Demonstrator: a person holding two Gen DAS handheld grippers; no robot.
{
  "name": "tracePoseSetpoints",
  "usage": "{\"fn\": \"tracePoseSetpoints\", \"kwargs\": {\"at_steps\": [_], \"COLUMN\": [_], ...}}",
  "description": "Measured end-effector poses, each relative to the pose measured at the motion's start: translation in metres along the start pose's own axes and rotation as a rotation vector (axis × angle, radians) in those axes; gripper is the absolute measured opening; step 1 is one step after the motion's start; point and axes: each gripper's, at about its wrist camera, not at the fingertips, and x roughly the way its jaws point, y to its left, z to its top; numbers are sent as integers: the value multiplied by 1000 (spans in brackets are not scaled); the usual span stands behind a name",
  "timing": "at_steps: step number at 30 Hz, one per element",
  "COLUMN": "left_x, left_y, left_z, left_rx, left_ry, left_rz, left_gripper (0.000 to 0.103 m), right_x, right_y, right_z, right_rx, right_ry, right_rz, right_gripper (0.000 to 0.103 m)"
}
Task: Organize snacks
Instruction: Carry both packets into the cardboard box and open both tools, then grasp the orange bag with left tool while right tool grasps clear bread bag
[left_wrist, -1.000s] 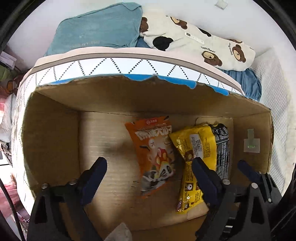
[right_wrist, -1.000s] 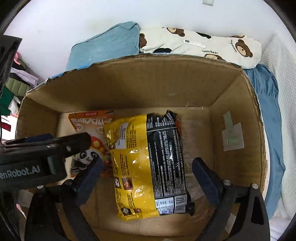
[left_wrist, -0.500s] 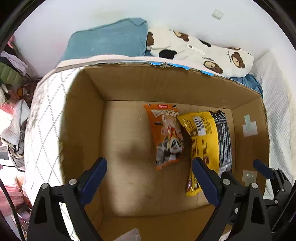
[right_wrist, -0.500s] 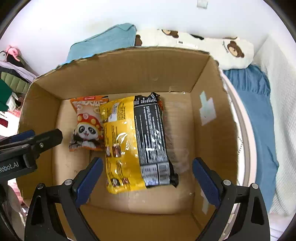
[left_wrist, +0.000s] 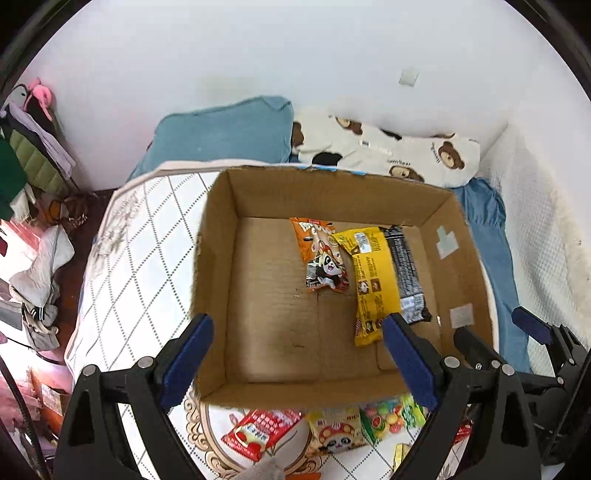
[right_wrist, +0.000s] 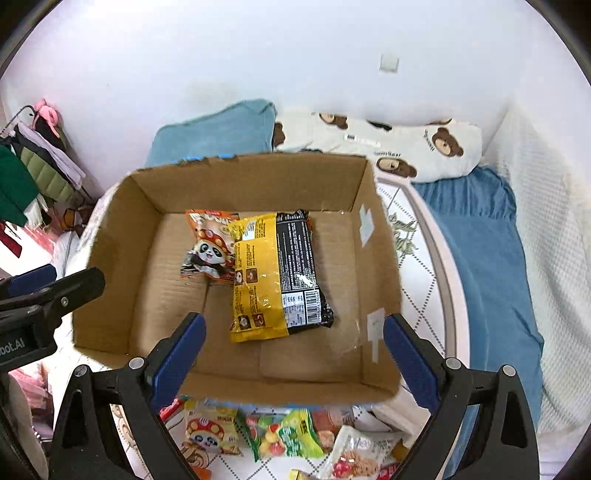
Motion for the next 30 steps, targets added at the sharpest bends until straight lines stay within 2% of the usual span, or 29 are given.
{"fn": "tracePoseSetpoints", "kwargs": {"at_steps": [11,15,18,21,27,30], "left_x": [-65,-76,-75,-62,-2,30], "left_y": [-6,-5,-3,1,10,20], "left_z": [-42,-54,-63,-80,-137,-172], "left_rx": [35,32,25,26,64,41], "left_ry": [-127,-137,-118,-50,187,315], "left_rz": [15,4,1,6,-4,1], "left_gripper": [94,94,94,94,94,94], "right_x": [-82,-95,-96,-89,-45,-17], "right_y": [3,1,-4,-10,-27,-44], "right_z": [-33,-44,-56,-74,-131,-163], "right_rx": [14,40,72,92,132,183], "right_ry": [-135,-143,-109,-43,174,278], "right_rz": [2,16,37,51,61,60], "right_gripper": [99,99,99,99,99,99]}}
